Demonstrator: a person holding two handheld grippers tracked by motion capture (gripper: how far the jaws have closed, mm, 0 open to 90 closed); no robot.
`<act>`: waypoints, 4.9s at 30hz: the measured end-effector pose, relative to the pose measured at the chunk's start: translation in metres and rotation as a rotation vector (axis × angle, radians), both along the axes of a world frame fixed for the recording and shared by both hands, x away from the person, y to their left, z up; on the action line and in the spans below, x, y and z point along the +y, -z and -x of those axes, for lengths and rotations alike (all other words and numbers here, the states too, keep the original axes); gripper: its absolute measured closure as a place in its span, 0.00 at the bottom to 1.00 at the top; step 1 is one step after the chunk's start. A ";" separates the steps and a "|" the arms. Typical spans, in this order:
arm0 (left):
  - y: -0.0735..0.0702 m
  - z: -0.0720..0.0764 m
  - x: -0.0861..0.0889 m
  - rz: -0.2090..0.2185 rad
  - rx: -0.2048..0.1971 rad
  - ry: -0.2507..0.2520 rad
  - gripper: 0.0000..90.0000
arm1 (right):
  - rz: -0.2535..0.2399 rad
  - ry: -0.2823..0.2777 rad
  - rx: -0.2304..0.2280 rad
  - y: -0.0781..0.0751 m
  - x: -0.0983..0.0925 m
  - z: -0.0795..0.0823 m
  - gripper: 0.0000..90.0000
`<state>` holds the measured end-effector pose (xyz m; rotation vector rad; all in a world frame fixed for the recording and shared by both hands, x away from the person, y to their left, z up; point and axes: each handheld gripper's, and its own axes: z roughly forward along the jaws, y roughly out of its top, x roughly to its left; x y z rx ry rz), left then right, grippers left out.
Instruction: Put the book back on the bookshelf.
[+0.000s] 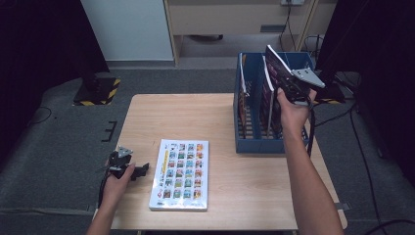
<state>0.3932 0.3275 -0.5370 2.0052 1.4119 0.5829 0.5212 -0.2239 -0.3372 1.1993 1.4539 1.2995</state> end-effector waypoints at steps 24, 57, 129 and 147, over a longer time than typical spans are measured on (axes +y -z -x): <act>0.000 -0.001 -0.001 0.000 0.000 0.001 0.00 | -0.013 -0.028 0.013 0.014 0.000 0.001 0.93; 0.000 -0.002 -0.002 0.002 0.000 0.002 0.00 | -0.033 -0.077 0.083 0.040 -0.007 0.004 0.90; 0.000 -0.002 -0.003 0.001 0.001 0.014 0.00 | 0.074 0.013 0.011 0.030 -0.002 -0.016 0.93; 0.000 -0.002 -0.004 0.001 0.001 0.014 0.00 | 0.032 -0.018 0.030 0.046 0.001 -0.008 0.80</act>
